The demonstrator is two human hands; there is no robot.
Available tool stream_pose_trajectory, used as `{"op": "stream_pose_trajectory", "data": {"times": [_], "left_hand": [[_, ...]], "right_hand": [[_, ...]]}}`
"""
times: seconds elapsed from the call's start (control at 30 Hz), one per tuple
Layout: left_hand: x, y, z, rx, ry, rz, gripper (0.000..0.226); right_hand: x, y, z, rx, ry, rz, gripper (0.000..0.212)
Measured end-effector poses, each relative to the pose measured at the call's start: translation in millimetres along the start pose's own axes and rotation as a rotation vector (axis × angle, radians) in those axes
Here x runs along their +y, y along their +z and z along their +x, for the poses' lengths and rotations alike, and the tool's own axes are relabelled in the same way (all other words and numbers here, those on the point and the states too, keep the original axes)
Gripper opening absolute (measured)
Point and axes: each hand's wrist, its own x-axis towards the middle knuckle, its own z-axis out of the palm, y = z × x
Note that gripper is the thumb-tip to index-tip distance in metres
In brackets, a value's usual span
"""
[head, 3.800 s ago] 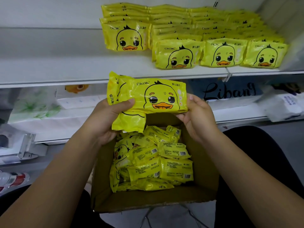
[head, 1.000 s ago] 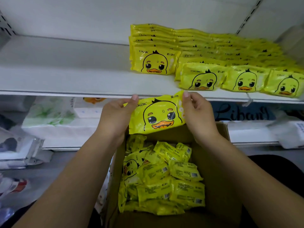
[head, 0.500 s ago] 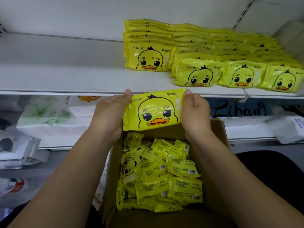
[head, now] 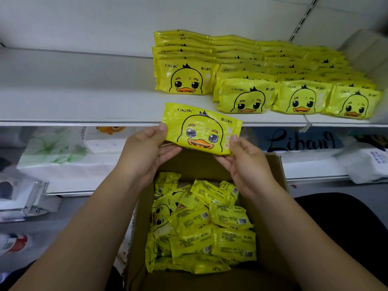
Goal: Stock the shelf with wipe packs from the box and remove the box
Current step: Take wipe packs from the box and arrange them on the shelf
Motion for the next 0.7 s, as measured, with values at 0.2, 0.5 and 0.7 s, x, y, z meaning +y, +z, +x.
{"op": "stream_pose_trajectory", "data": {"times": [0.2, 0.5, 0.7], "left_hand": [[2.6, 1.9, -2.7, 0.06, 0.032, 0.019, 0.016], [13.9, -0.5, -3.0, 0.081, 0.113, -0.022, 0.015], [18.4, -16.0, 4.6, 0.094, 0.307, 0.19, 0.019]], "right_hand": [[-3.0, 0.3, -1.0, 0.034, -0.046, -0.009, 0.026], [-14.7, 9.4, 9.3, -0.082, -0.132, -0.165, 0.023], [-36.4, 1.5, 20.3, -0.032, -0.375, -0.668, 0.032]]}}
